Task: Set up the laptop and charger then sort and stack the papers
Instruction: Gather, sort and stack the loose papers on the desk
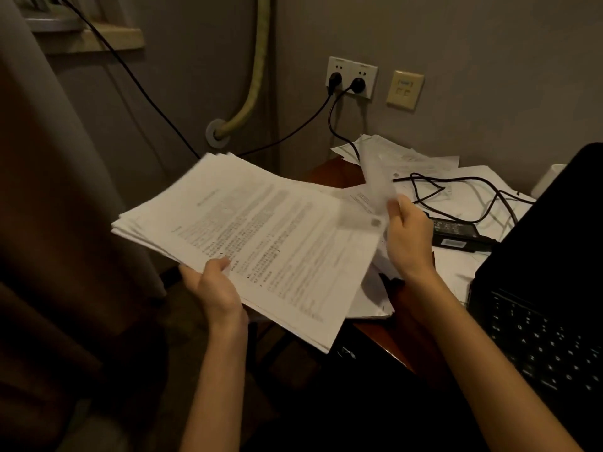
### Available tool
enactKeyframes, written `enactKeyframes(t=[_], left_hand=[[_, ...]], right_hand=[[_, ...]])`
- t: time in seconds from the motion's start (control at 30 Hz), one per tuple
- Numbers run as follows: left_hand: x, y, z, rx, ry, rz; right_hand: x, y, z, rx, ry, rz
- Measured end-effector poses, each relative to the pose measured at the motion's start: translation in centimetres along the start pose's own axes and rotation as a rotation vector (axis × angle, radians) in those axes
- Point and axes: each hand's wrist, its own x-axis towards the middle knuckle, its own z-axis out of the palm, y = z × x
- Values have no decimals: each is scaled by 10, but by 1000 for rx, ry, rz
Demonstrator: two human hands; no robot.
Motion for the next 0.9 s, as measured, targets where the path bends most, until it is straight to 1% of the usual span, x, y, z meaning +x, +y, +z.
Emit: enactKeyframes(t=[0.03, 0.1, 0.13, 0.2, 0.23, 0.3, 0.37, 0.4, 0.47, 0.53, 0.57, 0.6, 0.63, 0.67, 0.7, 0.73, 0.77, 0.8, 0.87, 0.9], left_hand=[[-1, -2, 0, 54, -18, -26], [-3, -4, -2, 151, -48, -60], [-3, -3, -2, 179, -70, -75], [3, -2, -5, 237, -104, -97], [7, 0, -5, 237, -108, -115], [13, 4, -7, 122, -152, -180], [18, 4, -12, 53, -214, -226], [19, 5, -13, 60, -239, -243], [18, 4, -15, 121, -234, -263], [15, 1, -15, 252, -170, -195], [14, 0, -14, 297, -143, -149], [12, -2, -13, 325, -126, -114], [11, -4, -11, 335, -111, -87], [10, -5, -10, 333, -99, -63], [8, -5, -8, 326, -84, -42], [7, -5, -6, 313, -62, -23], [6, -5, -5, 291, -37, -5], [6, -6, -3, 261, -10, 11], [5, -8, -1, 195, 51, 34], [5, -10, 0, 170, 82, 42]], right_hand=[[-4, -5, 4, 16, -2, -108], [-12, -14, 11, 1, -56, -364], [-17, -14, 16, -28, -115, -490], [-26, -11, 27, -111, -306, -722], [-29, -9, 31, -154, -426, -788], [-38, -6, 36, -233, -634, -802], [-46, 1, 37, -291, -765, -820], [-48, 5, 35, -312, -809, -837], [-48, 7, 28, -354, -872, -803], [-46, 5, 20, -353, -907, -733], [-45, 4, 19, -289, -902, -692], [-45, 2, 18, -170, -873, -612], [-43, -1, 17, -16, -794, -473], [-38, -2, 16, 113, -677, -321], [-30, -2, 15, 135, -536, -213], [-21, 1, 13, 10, -395, -188], [-11, 3, 8, -156, -320, -139], [-3, 6, 2, -291, -288, -71], [5, 12, -8, -409, -311, 48], [5, 15, -9, -447, -354, 54]])
